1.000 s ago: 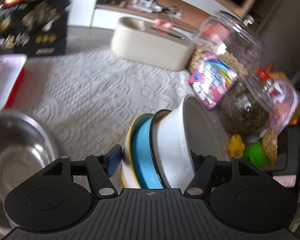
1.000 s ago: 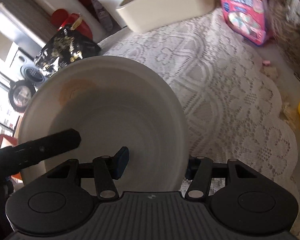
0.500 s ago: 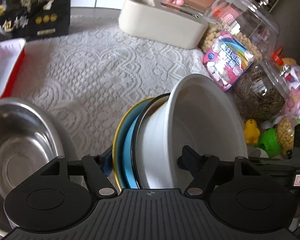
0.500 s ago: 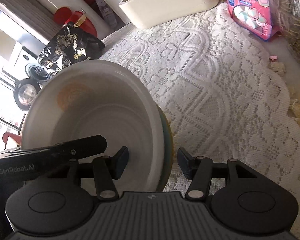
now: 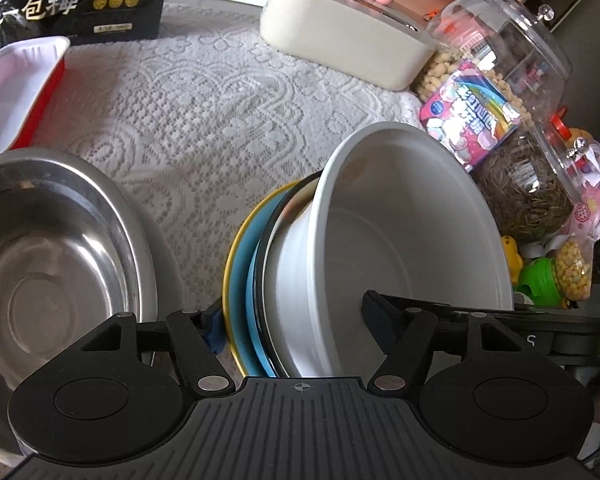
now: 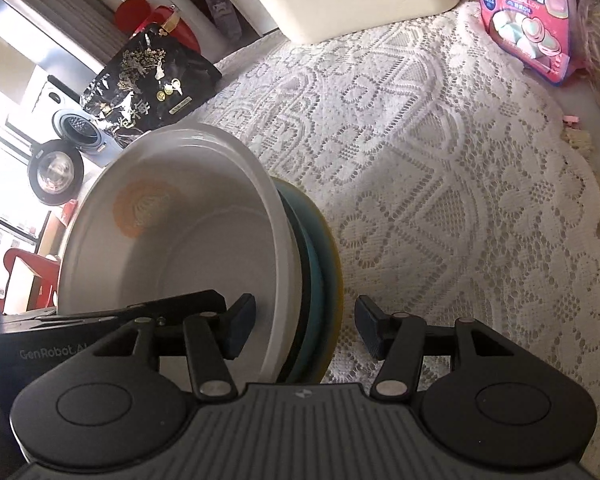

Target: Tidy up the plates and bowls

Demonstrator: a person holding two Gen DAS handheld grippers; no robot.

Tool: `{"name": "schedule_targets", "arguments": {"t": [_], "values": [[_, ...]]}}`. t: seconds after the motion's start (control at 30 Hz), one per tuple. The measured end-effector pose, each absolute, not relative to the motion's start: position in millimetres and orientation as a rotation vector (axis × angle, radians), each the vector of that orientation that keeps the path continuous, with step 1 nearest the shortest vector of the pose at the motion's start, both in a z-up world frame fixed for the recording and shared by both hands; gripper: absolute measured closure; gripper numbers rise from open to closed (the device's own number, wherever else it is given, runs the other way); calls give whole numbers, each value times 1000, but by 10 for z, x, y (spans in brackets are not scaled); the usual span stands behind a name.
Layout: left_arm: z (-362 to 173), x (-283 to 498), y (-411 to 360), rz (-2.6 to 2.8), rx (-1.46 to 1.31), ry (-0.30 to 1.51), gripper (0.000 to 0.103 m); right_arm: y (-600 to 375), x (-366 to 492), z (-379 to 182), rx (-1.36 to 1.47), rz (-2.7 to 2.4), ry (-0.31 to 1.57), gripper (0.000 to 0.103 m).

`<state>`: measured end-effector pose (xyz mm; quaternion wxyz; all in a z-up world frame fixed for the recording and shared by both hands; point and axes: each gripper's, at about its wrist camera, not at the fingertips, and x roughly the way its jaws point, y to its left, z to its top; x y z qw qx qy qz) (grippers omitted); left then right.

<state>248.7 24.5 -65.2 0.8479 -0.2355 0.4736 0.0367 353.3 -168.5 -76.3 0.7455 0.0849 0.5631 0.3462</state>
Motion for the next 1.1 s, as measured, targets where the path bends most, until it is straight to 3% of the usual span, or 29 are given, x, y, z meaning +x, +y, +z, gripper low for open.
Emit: {"name": "schedule_targets", "arguments": {"t": [0.6,0.7,1.1], "values": [[-651,2471,215,86,-456,1008,36,-1725,3536,-787,214,756,1262,48],[-649,2462,200,91,-467,1011,36,-1711,3472,-689,185,764,1229,60],[-664,2426,130,64,-520,1034,36,-1824,3388,-622,154,742,1218,58]]}}
